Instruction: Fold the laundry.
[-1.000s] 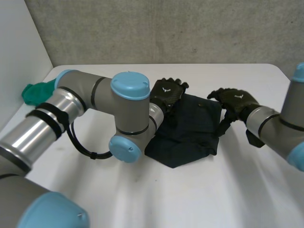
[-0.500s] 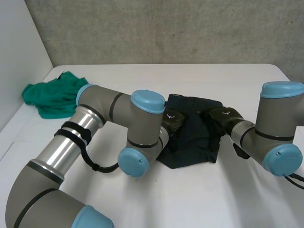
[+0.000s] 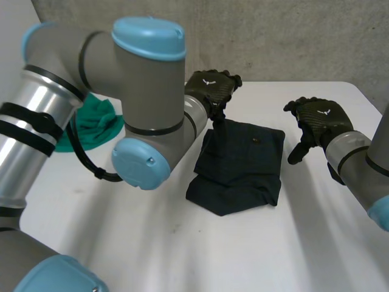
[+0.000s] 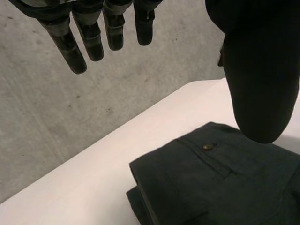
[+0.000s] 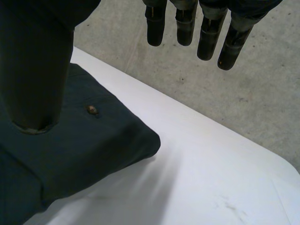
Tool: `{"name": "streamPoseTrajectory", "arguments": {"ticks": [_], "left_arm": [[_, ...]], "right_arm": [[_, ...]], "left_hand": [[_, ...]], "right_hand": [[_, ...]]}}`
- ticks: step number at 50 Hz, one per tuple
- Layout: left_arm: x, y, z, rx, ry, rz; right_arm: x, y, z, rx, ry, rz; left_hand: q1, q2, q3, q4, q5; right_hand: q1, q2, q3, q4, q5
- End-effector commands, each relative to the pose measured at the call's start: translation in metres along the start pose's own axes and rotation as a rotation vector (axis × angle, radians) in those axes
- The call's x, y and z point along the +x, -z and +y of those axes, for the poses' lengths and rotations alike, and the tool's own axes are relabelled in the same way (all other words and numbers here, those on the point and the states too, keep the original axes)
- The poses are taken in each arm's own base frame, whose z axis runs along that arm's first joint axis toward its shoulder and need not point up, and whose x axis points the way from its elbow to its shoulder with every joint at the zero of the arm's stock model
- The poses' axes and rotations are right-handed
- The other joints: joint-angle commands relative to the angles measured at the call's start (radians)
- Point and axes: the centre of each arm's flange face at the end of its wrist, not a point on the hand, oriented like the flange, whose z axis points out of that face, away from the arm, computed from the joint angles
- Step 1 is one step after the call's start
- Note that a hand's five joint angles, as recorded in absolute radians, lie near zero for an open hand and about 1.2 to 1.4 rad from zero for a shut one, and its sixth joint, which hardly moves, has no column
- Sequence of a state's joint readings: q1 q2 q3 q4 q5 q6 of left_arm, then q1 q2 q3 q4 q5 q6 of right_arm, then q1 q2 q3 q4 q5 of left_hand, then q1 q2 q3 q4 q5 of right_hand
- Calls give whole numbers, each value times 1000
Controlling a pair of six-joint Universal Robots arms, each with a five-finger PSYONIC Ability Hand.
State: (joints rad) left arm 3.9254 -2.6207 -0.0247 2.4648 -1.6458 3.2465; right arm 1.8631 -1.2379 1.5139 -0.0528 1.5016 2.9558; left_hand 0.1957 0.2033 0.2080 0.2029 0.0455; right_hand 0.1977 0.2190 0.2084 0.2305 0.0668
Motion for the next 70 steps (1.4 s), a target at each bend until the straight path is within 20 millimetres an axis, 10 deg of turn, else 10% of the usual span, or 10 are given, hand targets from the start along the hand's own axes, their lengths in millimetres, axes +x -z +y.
{"name": "streamPoseTrajectory", "arguments": {"ticks": [1,19,28,54,70], "left_arm": [[0,9,-4,-25,-6,-44],[9,3,57,-183,-34,-79],[-23,17,43,205,-73,-83],[-32,61,84,19,-67,-53],[-42,64,79,70,-51,-83]], "right_arm": [[-4,5,10,-35,5,-16],[-11,7,16,-52,8,-38],[-12,6,25,-78,1,-46],[-46,-10,84,-208,-275,-137],[-53,-44,82,-123,-246,-136]], "left_hand": [[24,16,11,17,-1],[103,95,91,96,79],[-21,-29,-33,-28,-46],[-21,-29,-33,-28,-46],[-21,-29,-33,-28,-46]], "right_hand": [[-23,-44,-34,-56,-67],[-23,-44,-34,-56,-67],[-23,-44,-34,-56,-67],[-23,-44,-34,-56,-67],[1199,1177,1188,1166,1155]]}}
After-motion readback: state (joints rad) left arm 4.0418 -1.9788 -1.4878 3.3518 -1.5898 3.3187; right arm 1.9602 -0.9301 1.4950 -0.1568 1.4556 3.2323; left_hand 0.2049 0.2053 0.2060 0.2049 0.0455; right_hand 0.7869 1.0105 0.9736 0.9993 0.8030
